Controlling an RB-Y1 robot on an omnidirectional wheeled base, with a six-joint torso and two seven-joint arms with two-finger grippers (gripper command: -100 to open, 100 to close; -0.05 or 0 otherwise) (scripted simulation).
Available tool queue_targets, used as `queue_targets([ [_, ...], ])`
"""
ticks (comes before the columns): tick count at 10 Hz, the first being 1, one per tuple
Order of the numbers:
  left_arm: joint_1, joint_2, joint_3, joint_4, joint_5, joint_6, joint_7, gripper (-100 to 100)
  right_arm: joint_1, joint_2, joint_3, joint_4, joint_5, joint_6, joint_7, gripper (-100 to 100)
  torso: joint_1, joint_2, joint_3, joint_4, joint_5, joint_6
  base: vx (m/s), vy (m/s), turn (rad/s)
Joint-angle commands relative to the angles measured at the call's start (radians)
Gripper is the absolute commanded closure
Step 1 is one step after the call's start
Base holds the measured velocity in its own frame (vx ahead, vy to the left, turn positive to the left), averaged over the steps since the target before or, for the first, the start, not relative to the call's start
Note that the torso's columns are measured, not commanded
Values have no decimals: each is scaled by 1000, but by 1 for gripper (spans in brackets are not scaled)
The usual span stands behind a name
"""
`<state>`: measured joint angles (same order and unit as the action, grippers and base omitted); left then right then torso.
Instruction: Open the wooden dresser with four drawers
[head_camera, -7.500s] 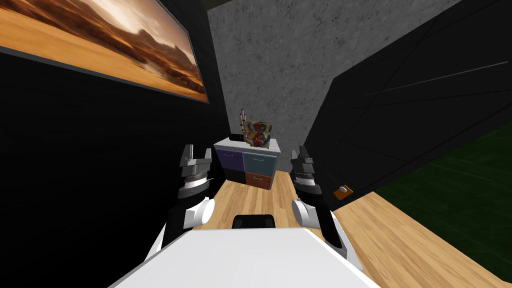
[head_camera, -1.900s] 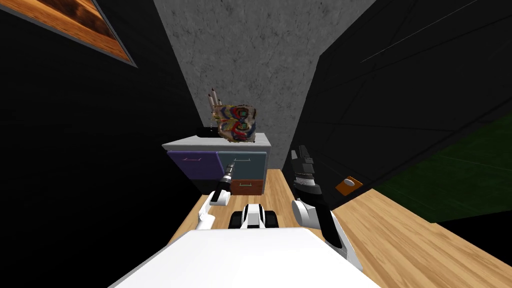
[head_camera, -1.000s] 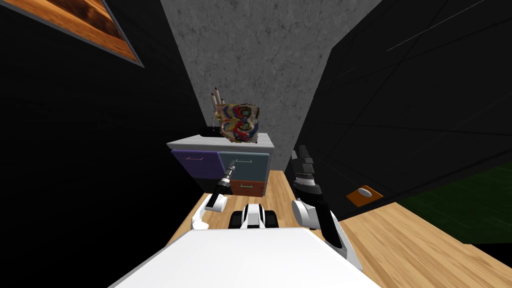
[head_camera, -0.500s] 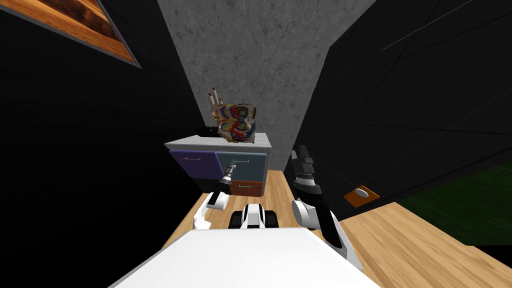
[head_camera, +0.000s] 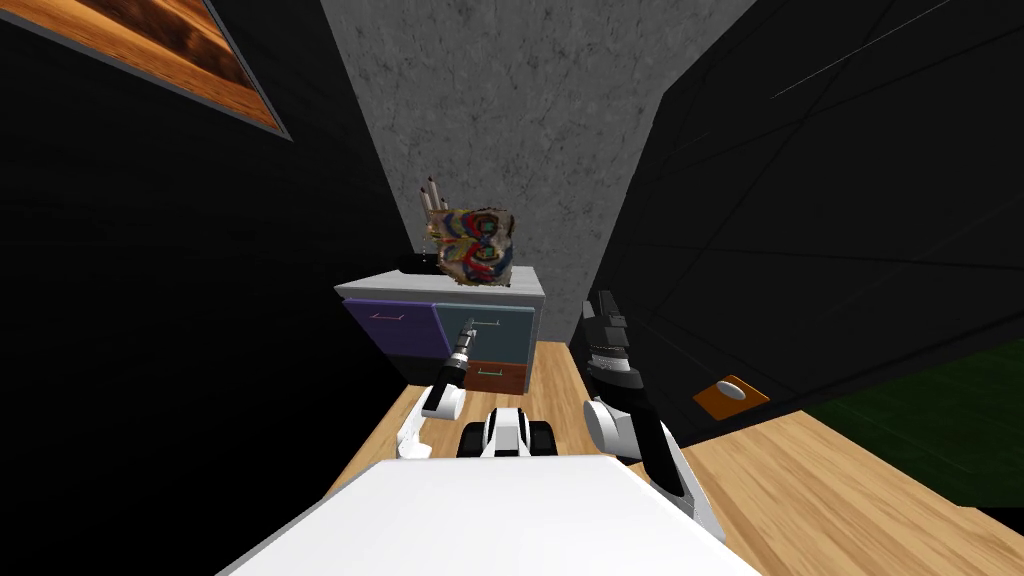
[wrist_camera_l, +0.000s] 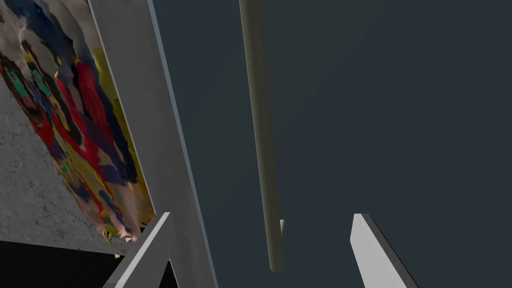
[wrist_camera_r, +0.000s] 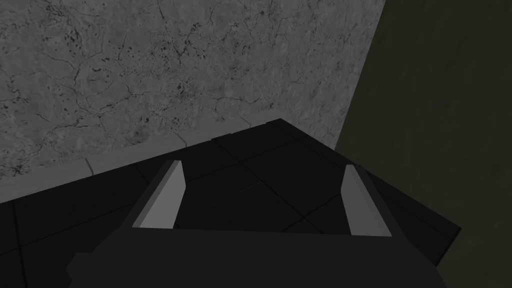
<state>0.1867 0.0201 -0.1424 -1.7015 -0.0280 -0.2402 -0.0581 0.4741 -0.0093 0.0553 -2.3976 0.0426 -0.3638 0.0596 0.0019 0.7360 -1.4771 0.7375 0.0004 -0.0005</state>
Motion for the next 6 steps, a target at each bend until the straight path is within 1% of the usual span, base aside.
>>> queue_targets([
  [1, 5, -14, -33, -14, 28, 12, -56, -100, 0, 0, 0, 0, 0, 0, 0, 0, -1, 0, 0, 0, 0, 1, 44, 30, 34],
  [6, 32, -52, -122, -46, 101, 28, -188, -100, 0, 0, 0, 0, 0, 0, 0, 0, -3, 2, 1, 1, -1, 0, 66, 41, 90],
])
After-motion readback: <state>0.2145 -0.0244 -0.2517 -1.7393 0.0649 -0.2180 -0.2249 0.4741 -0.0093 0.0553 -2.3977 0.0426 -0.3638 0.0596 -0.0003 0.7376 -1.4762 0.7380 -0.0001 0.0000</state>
